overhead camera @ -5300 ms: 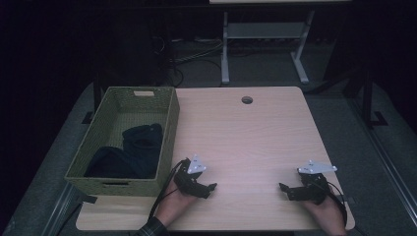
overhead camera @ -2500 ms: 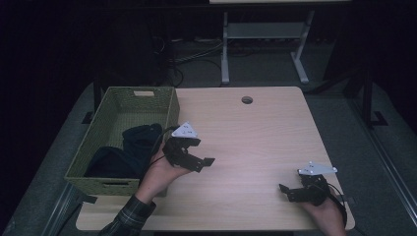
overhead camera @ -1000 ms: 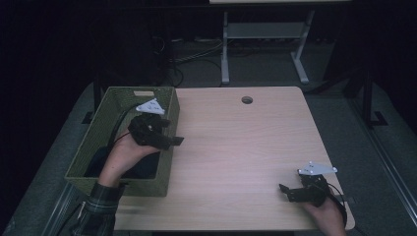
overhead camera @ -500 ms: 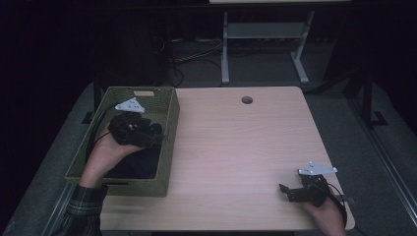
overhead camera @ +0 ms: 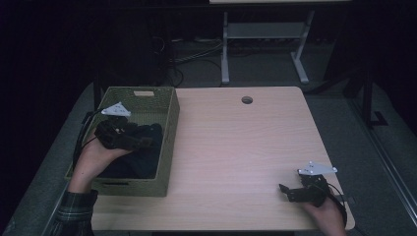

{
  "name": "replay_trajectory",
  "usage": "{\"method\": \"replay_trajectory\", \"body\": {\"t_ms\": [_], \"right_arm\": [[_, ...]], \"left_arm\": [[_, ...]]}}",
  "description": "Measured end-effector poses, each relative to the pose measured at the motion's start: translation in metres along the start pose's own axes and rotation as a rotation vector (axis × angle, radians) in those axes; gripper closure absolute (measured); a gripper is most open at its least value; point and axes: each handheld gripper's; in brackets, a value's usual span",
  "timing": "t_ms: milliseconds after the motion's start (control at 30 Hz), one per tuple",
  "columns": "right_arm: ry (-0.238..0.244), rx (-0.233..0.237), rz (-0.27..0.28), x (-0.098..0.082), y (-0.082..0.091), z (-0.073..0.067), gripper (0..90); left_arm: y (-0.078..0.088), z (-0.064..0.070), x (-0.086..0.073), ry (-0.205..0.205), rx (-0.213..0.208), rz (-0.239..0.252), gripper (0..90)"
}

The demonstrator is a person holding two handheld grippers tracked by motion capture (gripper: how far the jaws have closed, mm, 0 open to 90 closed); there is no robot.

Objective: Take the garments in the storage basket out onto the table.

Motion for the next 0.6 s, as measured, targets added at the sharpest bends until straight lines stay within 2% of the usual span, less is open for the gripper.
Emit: {"method": "replay_trajectory", "body": {"t_ms": [400,600], "right_arm": [[-0.001,0.003,-0.002,0.0,0.0,0.0,9.2],[0.0,0.003,-0.002,0.0,0.0,0.0,9.2]], "left_arm": [[0.003,-0.007,-0.025,0.038,0.053,-0.042,16.6],[0.001,-0.007,-0.036,0.045,0.042,-0.069,15.4]]}}
Point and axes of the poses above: each handheld gripper's, and its own axes: y roughly backward along the jaws, x roughly out of its top, z roughly to its right, and after that the axes turned 12 degrees about -y, right-handed
